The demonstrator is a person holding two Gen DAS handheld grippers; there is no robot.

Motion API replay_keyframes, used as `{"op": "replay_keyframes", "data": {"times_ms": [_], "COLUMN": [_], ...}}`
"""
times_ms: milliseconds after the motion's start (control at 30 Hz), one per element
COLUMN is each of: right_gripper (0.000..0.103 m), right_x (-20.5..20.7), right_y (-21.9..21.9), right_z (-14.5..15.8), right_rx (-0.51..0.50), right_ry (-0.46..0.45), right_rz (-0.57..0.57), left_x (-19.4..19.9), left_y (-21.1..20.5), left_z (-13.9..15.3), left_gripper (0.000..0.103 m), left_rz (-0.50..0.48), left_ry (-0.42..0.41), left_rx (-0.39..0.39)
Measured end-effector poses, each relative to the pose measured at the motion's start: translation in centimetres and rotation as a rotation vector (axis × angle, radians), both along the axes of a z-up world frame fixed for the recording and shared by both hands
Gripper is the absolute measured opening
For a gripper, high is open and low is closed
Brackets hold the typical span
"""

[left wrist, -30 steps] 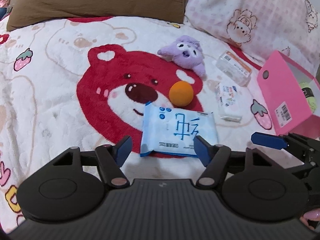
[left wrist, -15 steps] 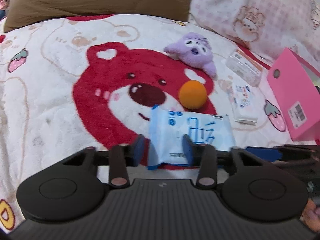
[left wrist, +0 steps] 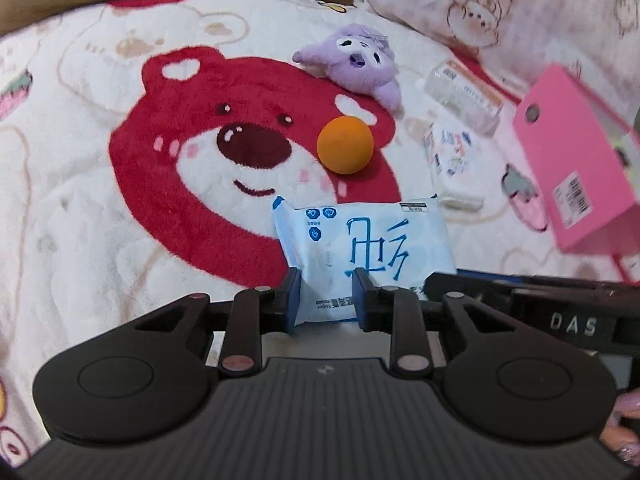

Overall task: Organize objects
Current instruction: 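Close the left gripper on the blue-lettered wet-wipe pack, then lift the wet-wipe pack with the left gripper toward the pink box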

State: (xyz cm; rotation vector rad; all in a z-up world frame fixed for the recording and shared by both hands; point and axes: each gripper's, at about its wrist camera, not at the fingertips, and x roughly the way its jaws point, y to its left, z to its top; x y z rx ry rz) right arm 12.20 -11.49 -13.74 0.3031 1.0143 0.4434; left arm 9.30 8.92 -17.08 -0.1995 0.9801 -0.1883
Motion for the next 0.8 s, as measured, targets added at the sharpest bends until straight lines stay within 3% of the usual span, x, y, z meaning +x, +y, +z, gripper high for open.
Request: {"op": "replay_keyframes", "data": {"times_ms": [100,200,333,533,633,800], "right_gripper": [0.033,0.033,0.035,0.034,0.034,0.034], "right_x": [-0.1,-0.3,-0.6,-1.2,-1.8,-2.2], "right_y": [0.1,0.3,1.0,2.0,2.8,2.7], "right_z": [-0.6,-0.9,-1.1,-1.1,-1.0,-0.7], "right_rx": [-0.025,-0.038,-0.077,-0.118,-0.172,-0.175], "right_ry": [-0.014,-0.050,-0.097,-0.152,-0.195,-0.212], "right_rz": [-0.037,-0.033,0.003,0.044,0.063,0.069], "left_x": [-0.1,0.0,0.0,-0.9,-0.8,-1.3], "left_y": [-0.3,-0.3,-0.1,0.2,0.0,-0.2], "left_z": [-0.2,-0.2,-0.3,-1.4,-1.0,-0.5], "left_gripper": [0.035,0.033,0.025,0.025,0.024,0.024], "left_rz": [0.008,0.008,0.017,0.061,0.065,0.061], "left_ry": [-0.005,-0.010,-0.027,-0.075,-0.076,-0.103], "left_rx": [0.048,0.055,0.010,-0.022,-0.020,-0.029]}}
